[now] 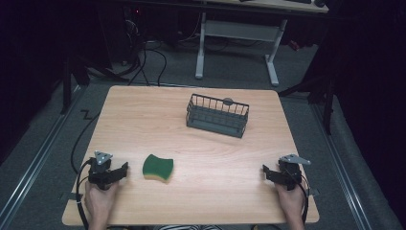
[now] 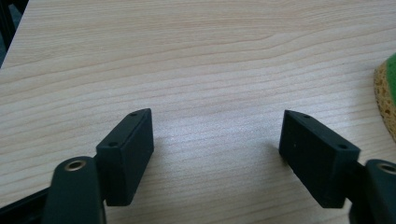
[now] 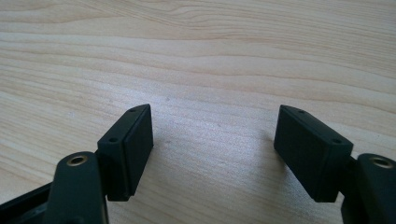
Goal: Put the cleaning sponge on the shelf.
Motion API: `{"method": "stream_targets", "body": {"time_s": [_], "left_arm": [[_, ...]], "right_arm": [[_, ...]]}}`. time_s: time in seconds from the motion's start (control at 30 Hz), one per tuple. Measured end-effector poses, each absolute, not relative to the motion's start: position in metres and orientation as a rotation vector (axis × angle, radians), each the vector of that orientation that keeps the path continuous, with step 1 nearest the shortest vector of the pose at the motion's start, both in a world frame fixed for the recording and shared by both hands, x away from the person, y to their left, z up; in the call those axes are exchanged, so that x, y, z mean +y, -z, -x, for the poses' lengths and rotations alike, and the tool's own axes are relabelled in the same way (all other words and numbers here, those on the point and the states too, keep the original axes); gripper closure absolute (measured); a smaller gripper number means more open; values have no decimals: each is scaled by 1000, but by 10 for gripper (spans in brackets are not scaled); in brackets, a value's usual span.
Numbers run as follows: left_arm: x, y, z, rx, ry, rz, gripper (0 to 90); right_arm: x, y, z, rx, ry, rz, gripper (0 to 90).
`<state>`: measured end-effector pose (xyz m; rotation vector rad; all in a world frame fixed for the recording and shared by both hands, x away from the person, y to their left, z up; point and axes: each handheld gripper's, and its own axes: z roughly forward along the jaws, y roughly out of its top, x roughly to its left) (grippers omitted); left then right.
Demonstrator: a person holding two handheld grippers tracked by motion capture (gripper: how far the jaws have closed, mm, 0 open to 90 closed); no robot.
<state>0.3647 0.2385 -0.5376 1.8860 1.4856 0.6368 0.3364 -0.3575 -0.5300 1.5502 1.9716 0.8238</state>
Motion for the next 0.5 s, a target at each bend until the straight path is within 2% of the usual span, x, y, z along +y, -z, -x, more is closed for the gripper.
{"method": "stream_targets", "body": {"time_s": [0.5], "left_arm": [[238, 537, -365, 1473, -622, -1900, 229]], "right_arm": [[-357, 530, -336, 1974, -825, -1550, 283]]}}
